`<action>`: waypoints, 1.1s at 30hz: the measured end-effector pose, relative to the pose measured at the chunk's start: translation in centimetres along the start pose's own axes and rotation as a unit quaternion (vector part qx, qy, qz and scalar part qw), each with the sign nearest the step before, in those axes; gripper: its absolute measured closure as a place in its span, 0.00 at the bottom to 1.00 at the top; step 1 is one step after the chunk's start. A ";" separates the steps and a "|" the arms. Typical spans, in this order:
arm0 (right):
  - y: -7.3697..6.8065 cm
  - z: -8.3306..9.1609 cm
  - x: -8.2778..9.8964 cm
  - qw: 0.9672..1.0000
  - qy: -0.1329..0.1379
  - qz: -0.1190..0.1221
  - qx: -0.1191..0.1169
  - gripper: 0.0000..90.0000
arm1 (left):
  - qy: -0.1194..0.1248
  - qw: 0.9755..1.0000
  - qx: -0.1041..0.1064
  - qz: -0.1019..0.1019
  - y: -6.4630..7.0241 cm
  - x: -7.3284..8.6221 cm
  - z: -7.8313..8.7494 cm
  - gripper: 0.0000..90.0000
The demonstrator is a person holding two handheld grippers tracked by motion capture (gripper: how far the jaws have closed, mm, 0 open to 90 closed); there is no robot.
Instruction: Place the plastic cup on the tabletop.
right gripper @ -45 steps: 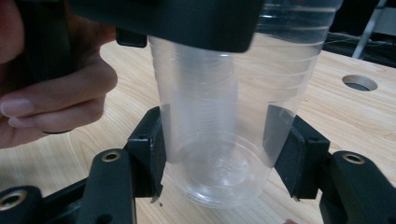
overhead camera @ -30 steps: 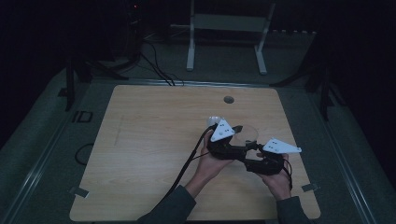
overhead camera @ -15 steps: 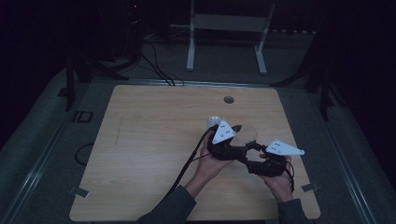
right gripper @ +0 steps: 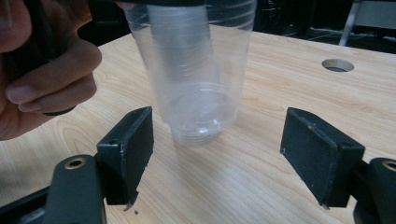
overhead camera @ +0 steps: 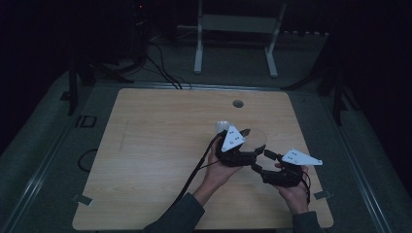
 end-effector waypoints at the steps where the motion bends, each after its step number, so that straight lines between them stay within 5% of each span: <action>1: 0.0 0.0 0.1 1.000 0.000 -0.001 0.001 0.28 | 0.001 1.000 0.000 -0.001 0.0 0.0 0.0 0.32; 33: 0.8 1.1 0.7 1.000 0.007 -0.010 0.016 0.30 | 0.010 1.000 -0.018 -0.004 0.1 0.8 -0.8 0.32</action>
Point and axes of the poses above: each handheld gripper's, and its own axes: z roughly backward along the jaws, x roughly out of its underside, y roughly to its right, the point moved 5 cm from there along -z, roughly forward along the jaws, and after that the axes turned 12 degrees about y, right-handed, at the moved point
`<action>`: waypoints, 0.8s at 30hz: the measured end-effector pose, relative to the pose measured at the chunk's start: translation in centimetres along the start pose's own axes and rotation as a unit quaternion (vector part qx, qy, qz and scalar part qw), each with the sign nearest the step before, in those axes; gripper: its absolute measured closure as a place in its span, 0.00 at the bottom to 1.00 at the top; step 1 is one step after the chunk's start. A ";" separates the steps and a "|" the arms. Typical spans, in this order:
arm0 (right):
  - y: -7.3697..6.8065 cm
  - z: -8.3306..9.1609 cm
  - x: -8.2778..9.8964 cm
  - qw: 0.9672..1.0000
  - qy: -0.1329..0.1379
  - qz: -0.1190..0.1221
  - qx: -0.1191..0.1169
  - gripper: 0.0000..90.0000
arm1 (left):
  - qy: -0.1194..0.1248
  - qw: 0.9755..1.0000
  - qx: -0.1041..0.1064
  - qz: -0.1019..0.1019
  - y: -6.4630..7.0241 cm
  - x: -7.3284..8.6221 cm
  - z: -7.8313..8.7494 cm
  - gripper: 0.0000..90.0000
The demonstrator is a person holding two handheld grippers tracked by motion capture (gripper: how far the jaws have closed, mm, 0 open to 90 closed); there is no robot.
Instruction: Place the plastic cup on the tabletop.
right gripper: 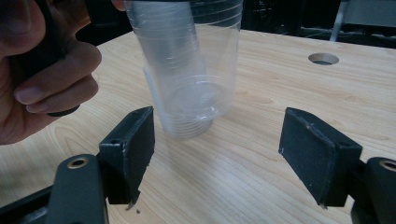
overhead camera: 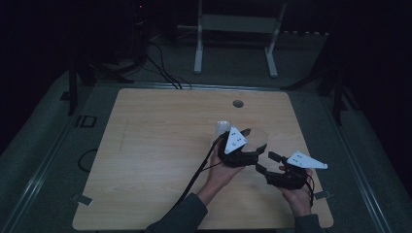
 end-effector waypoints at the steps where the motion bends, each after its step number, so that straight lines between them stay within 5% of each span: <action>1: 0.0 0.0 0.0 1.000 0.001 0.000 0.000 0.30 | 0.001 1.000 0.000 0.000 0.0 0.0 0.0 0.32; 24: 0.9 1.1 -0.4 1.000 0.023 -0.010 0.019 0.30 | -0.004 1.000 0.001 0.004 -0.1 1.2 -0.1 0.32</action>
Point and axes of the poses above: each handheld gripper's, and its own axes: z roughly backward along the jaws, x roughly out of its underside, y roughly to its right, the point moved 5 cm from there along -z, roughly forward along the jaws, and after that the axes turned 12 degrees about y, right-handed, at the moved point
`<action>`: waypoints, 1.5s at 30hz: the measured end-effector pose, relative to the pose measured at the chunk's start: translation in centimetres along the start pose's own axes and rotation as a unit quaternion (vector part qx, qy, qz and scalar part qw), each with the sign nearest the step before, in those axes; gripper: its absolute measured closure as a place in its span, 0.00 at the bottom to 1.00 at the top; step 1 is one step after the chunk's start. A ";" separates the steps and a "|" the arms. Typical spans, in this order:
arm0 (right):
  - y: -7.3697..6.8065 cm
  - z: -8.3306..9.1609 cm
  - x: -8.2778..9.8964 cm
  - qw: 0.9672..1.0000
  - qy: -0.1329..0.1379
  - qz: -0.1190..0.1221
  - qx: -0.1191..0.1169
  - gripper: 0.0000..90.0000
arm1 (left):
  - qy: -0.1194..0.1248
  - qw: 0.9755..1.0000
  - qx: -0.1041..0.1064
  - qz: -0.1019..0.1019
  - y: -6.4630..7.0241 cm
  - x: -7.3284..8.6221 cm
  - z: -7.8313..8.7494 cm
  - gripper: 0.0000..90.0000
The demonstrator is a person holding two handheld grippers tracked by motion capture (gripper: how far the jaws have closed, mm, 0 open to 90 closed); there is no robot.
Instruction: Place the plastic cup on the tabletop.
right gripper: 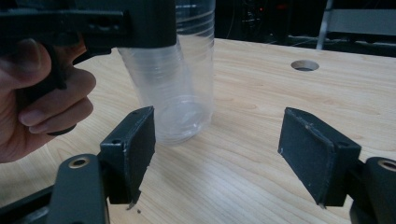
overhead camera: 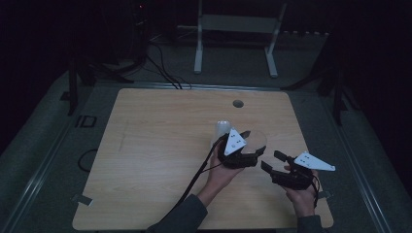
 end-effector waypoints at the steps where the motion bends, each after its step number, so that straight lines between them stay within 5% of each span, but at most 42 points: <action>1: 0.0 0.0 0.0 1.000 0.001 0.000 0.001 0.30 | 0.000 1.000 0.000 0.000 0.0 0.1 0.0 0.32; 45: 1.0 1.2 -0.6 0.999 0.024 -0.009 0.019 0.30 | -0.014 1.000 -0.004 0.002 0.5 3.3 -0.4 0.32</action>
Point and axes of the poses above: each handheld gripper's, and its own axes: z roughly backward along the jaws, x roughly out of its underside, y roughly to its right, the point moved 5 cm from there along -z, roughly forward along the jaws, and after that the axes turned 12 degrees about y, right-handed, at the moved point
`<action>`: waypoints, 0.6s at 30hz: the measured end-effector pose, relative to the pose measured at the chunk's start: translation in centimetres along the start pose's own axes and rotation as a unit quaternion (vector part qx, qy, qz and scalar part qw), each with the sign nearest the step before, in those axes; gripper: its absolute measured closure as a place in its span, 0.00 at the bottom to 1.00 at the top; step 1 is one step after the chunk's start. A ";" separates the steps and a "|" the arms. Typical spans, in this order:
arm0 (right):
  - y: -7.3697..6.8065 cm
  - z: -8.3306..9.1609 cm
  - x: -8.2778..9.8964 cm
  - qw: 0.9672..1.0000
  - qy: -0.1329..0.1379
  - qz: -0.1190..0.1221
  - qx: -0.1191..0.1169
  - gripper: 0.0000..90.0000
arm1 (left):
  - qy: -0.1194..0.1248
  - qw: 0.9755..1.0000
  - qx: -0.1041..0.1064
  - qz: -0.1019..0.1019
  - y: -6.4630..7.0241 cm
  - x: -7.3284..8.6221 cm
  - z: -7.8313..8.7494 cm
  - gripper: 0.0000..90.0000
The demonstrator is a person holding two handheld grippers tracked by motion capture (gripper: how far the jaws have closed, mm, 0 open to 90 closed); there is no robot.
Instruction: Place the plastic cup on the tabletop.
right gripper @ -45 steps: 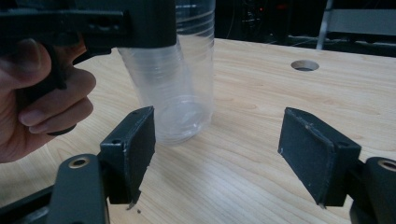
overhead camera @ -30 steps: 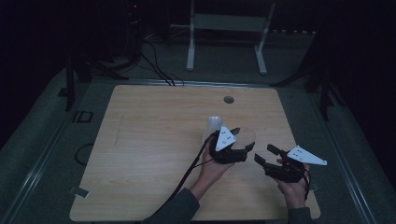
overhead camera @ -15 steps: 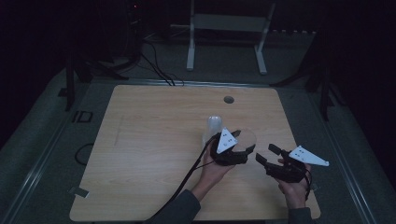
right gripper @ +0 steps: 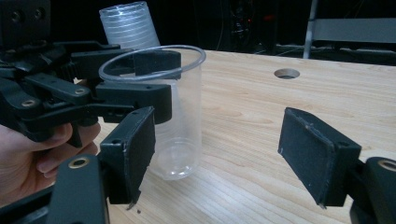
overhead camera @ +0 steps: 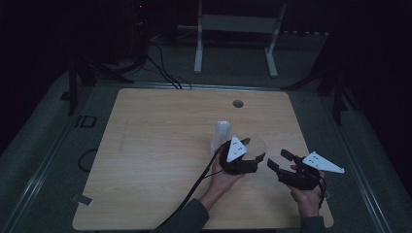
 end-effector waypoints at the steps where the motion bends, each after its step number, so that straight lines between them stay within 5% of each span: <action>1: 0.0 0.0 0.0 1.000 0.000 0.000 0.000 0.30 | -0.001 1.000 0.000 0.000 0.0 0.1 0.0 0.32; 18: 0.1 0.1 0.0 1.000 0.003 0.000 0.000 0.30 | -0.006 1.000 -0.008 -0.003 0.3 1.9 -0.2 0.32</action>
Point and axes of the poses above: each handheld gripper's, and its own axes: z roughly backward along the jaws, x roughly out of its underside, y roughly to its right, the point moved 5 cm from there along -z, roughly forward along the jaws, and after that the axes turned 12 degrees about y, right-handed, at the moved point
